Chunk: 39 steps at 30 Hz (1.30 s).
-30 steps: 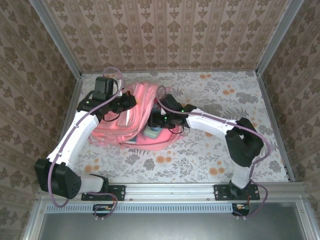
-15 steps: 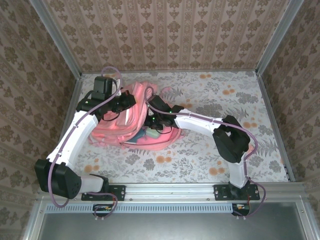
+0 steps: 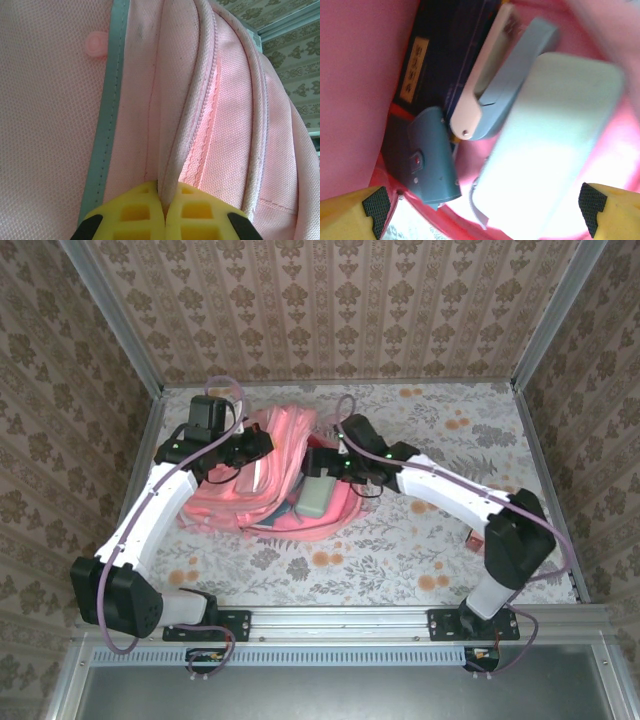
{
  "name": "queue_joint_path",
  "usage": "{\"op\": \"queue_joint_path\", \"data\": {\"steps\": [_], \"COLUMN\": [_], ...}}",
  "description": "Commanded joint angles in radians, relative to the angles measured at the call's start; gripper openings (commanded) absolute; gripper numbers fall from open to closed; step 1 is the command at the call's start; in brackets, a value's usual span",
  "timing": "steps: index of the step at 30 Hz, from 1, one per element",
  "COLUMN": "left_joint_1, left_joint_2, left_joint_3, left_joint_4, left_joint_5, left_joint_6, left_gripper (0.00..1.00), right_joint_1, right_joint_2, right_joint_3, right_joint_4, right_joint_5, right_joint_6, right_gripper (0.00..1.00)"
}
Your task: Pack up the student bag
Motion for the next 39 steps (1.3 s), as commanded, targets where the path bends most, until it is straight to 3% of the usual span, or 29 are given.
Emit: {"op": "queue_joint_path", "data": {"steps": [1, 11, 18, 29, 39], "left_joint_1": [0.008, 0.002, -0.008, -0.007, -0.007], "left_joint_2": [-0.043, -0.042, -0.033, -0.005, 0.028], "left_joint_3": [-0.003, -0.071, -0.098, -0.099, -0.087], "left_joint_4": [0.073, 0.102, 0.131, 0.148, 0.158], "left_joint_5": [0.038, 0.077, 0.103, 0.121, 0.138], "left_joint_6": [0.027, 0.056, 0.059, 0.079, 0.08], "left_gripper": [0.0, 0.0, 0.0, 0.0, 0.0], "right_joint_1": [-0.06, -0.414, -0.682, -0.804, -0.841], "right_joint_2": [-0.098, -0.368, -0.403, -0.443, -0.304], "right_joint_3": [-0.082, -0.342, -0.416, -0.456, -0.502], "right_joint_4": [-0.11, -0.274, -0.398, -0.603, -0.515], "right_joint_5": [0.127, 0.281, 0.3, 0.359, 0.242], "right_joint_6": [-0.008, 0.031, 0.018, 0.047, -0.043], "right_gripper": [1.0, 1.0, 0.99, 1.0, 0.99]}}
